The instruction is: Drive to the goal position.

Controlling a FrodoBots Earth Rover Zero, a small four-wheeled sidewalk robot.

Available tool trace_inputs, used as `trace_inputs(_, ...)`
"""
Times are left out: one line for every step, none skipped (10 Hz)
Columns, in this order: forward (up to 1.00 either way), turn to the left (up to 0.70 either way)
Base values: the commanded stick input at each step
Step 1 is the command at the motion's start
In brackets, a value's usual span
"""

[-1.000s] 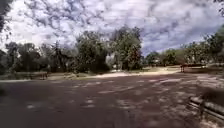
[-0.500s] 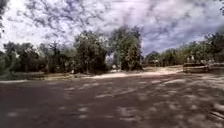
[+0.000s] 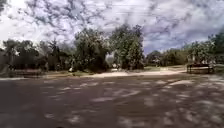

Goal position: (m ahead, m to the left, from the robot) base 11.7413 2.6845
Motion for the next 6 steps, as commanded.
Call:
trace_inputs(0.85,0.00)
trace_inputs(0.85,0.00)
trace_inputs(0.85,0.00)
trace_inputs(0.85,0.00)
trace_inputs(0.85,0.00)
trace_inputs(0.85,0.00)
